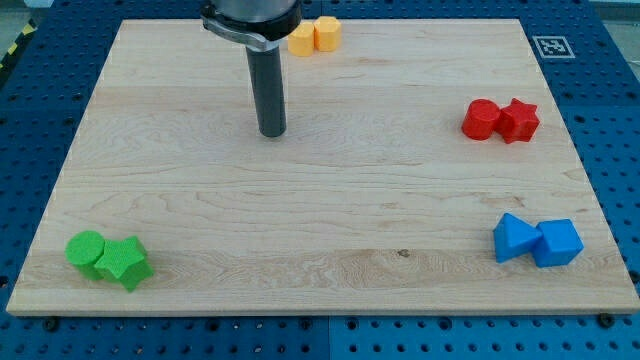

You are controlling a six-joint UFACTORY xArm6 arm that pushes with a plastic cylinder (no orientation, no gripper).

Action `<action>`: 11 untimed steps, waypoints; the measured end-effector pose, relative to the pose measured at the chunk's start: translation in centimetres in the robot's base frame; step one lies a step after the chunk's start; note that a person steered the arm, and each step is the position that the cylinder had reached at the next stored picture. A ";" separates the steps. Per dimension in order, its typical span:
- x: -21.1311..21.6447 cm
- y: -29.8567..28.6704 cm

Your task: Point your arm to the red star

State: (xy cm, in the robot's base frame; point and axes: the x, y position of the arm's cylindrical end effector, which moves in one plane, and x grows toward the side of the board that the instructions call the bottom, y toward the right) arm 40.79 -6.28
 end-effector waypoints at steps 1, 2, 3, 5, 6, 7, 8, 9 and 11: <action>0.0 0.0; -1.0 0.6; -3.3 4.0; -4.7 11.4; -4.7 11.4; -5.7 13.2; -6.6 18.3; -6.8 23.9; -6.8 26.3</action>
